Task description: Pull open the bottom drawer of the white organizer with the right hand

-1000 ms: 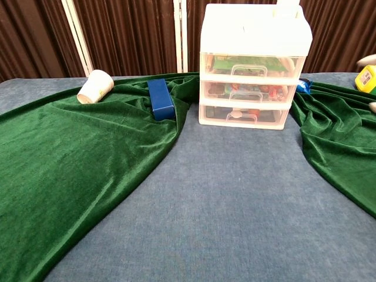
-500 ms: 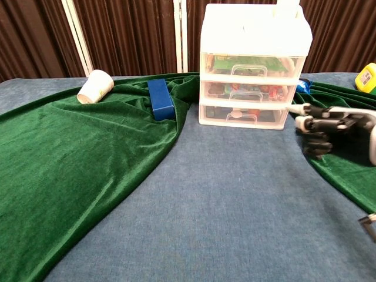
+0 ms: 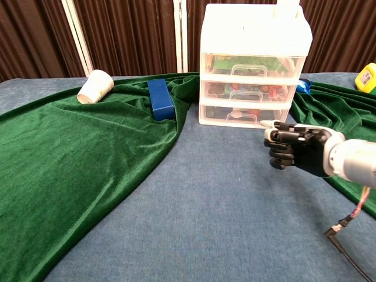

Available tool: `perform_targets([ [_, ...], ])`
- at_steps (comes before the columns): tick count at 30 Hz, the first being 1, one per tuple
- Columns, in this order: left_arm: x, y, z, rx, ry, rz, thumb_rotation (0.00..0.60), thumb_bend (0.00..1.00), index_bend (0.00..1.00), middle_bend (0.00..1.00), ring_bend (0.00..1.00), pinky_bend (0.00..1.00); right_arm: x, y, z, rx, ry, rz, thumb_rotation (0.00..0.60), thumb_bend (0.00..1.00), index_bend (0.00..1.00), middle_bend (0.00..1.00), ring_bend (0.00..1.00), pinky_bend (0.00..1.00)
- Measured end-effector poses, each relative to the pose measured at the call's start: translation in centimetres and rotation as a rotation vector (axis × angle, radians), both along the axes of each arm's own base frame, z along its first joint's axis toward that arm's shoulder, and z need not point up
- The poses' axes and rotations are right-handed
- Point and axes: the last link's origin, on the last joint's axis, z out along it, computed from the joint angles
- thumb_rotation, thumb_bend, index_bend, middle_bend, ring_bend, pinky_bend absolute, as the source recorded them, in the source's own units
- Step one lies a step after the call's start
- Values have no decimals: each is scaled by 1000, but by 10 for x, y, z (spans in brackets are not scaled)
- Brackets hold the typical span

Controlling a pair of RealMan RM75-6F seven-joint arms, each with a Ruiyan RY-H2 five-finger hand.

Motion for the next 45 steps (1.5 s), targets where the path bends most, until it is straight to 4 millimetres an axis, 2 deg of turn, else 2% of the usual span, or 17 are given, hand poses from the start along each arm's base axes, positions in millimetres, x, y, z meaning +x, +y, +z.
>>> perform_targets([
  [9,-5,5,-1,-14,-10,16,600,31,0,0,0,0,7,-21,-23,16,-28,-26,600,587,90,913,927,809],
  [18,-8,10,-2,-31,-23,30,600,32,0,0,0,0,23,-43,-33,-6,-55,-22,600,588,94,912,926,809],
  [45,-12,15,1,-44,-50,40,600,32,0,0,0,0,25,-62,-47,1,-72,-45,600,588,103,912,923,808],
])
